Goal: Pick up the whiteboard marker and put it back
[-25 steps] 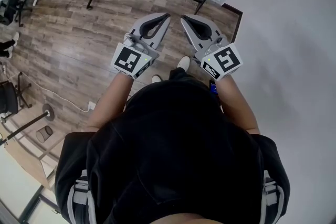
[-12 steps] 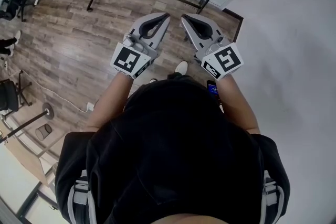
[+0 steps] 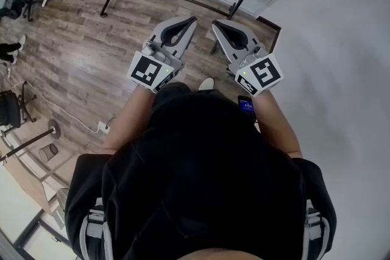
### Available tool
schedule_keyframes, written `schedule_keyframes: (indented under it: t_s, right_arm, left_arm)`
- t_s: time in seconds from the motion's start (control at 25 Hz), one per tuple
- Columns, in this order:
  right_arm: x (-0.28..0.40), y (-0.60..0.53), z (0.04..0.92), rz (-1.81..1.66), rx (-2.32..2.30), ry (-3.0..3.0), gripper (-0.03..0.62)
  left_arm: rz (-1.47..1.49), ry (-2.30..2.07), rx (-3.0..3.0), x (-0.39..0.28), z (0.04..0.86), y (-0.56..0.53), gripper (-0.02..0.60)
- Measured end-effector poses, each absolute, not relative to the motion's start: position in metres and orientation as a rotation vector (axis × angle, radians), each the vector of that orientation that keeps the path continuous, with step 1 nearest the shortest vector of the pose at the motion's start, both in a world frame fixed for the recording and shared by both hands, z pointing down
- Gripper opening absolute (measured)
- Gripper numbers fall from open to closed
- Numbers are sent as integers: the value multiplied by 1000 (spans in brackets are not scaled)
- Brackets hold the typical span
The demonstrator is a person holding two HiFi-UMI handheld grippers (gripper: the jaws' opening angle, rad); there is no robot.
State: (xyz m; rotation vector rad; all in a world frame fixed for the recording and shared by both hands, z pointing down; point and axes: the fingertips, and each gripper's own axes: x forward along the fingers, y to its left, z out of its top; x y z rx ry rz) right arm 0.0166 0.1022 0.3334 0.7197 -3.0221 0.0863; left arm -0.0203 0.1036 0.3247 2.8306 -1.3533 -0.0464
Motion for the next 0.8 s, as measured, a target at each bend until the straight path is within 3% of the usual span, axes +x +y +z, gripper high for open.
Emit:
schedule_keyframes:
  t_s: [0.8]
  right_arm:
    - [29,20,360,114,860,-2953,-6]
  left_arm:
    - [-49,-1214,2874,-12,356,16,3]
